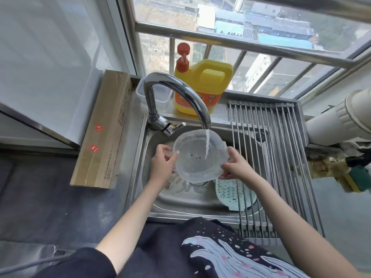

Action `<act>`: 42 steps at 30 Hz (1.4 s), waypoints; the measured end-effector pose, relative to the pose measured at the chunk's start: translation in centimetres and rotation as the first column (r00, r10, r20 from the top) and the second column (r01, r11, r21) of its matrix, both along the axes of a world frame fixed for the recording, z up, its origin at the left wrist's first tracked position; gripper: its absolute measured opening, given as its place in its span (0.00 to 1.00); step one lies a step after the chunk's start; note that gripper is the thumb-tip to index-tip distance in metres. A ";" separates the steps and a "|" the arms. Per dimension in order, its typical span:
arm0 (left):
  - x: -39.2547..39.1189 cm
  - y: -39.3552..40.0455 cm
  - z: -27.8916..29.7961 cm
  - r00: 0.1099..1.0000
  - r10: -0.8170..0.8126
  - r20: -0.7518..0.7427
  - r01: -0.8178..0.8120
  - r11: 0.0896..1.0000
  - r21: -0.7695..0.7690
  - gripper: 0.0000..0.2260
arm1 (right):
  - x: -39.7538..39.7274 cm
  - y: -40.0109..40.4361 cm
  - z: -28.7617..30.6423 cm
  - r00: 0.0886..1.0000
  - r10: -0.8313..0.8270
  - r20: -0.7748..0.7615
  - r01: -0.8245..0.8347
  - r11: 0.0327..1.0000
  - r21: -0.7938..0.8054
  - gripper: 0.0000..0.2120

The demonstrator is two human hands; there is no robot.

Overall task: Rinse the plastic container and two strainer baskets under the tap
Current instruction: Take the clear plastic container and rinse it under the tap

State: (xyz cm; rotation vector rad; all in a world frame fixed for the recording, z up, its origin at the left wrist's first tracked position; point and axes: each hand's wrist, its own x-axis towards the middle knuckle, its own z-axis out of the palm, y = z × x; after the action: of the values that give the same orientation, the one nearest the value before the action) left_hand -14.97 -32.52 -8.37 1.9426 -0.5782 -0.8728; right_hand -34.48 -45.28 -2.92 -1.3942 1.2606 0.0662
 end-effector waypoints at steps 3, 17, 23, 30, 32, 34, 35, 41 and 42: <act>0.3 0.2 0.0 0.998 0.001 -0.063 -0.002 1.000 -0.018 0.09 | 0.2 0.9 -0.1 0.998 -0.058 0.023 0.057 0.997 0.044 0.22; 0.5 -1.4 1.7 0.914 -0.075 -0.398 0.127 0.986 0.106 0.11 | -0.9 1.4 0.1 0.984 -0.120 -0.133 0.045 0.887 -0.460 0.05; 1.4 1.2 2.3 0.814 -0.153 -0.560 0.348 0.901 0.260 0.09 | 0.4 -0.3 0.6 0.967 -0.006 -0.255 -0.104 0.903 -0.416 0.09; 3.2 2.4 1.4 0.859 -0.027 -0.511 0.198 0.939 0.282 0.11 | -1.4 -0.6 -0.6 0.964 -0.214 -0.155 0.144 0.916 -0.374 0.04; 3.0 2.2 1.6 0.854 -0.033 -0.519 0.203 0.940 0.274 0.11 | -1.7 -0.2 -1.2 0.969 -0.153 -0.196 0.082 0.940 -0.330 0.08; 2.8 1.8 1.8 0.853 -0.021 -0.522 0.189 0.944 0.271 0.10 | -1.0 0.6 -1.7 0.978 -0.089 -0.187 0.037 0.964 -0.264 0.10; 2.7 1.5 1.9 0.854 -0.006 -0.521 0.170 0.948 0.269 0.09 | -0.5 1.0 -1.8 0.983 -0.079 -0.164 0.038 0.971 -0.238 0.10; 3.4 1.4 1.4 0.861 0.160 -0.482 -0.037 0.966 0.255 0.08 | 0.3 1.1 -2.0 0.967 -0.244 -0.073 0.210 0.926 -0.312 0.04; 3.5 1.5 1.3 0.864 0.171 -0.473 -0.045 0.963 0.266 0.08 | -0.1 1.1 -2.1 0.967 -0.234 -0.098 0.190 0.924 -0.332 0.05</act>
State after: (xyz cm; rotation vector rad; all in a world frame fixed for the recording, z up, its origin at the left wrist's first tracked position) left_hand -11.46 -31.03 -7.11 1.8396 -0.0534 -1.3614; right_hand -34.57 -44.18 -5.07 -1.5376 1.5835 -0.2054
